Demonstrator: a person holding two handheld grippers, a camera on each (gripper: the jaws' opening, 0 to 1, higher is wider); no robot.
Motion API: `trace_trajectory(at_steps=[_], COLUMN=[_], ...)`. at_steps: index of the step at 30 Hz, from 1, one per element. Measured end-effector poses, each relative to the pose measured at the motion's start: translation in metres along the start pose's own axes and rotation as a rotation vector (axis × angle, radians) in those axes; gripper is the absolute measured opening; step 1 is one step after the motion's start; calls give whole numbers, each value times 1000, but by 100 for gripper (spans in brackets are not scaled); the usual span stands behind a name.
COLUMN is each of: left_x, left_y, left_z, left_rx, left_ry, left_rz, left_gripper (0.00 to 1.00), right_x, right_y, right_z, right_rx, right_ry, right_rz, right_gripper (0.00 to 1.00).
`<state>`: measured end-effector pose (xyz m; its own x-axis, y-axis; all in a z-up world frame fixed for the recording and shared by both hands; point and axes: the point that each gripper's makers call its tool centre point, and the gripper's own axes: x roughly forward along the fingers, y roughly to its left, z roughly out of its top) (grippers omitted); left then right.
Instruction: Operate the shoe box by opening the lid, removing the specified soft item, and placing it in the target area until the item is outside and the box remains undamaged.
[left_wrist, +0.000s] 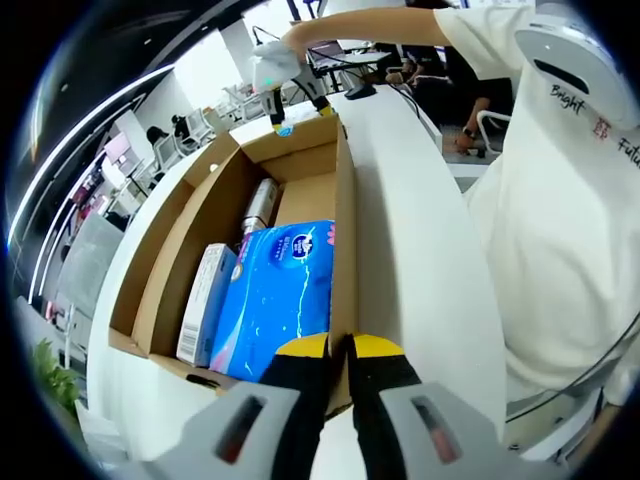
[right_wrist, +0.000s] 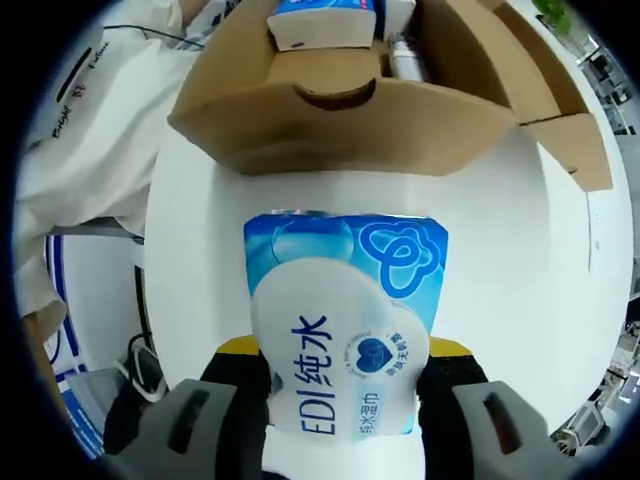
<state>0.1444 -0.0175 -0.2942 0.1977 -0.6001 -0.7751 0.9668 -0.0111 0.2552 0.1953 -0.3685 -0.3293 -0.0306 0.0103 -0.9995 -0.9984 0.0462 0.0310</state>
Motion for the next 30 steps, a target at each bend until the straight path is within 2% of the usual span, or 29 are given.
trace_trajectory(at_steps=[10, 20, 24, 30], left_x=[-1, -1, -1, -2], left_y=[0, -1, -1, -1], left_z=[0, 0, 0, 0], left_rx=[2, -4, -7, -15], left_ry=[0, 4, 2, -3], left_rz=[-1, -3, -3, -13], left_gripper=[6, 6, 6, 6], right_x=[-4, -26, -39, -55], right_y=[2, 2, 3, 0], right_z=[2, 4, 7, 13], right_rx=[-9, 20, 49, 77], right_ry=[-23, -60, -90, -176], right_rz=[-32, -74, -105, -155], right_gripper=[59, 55, 51, 48])
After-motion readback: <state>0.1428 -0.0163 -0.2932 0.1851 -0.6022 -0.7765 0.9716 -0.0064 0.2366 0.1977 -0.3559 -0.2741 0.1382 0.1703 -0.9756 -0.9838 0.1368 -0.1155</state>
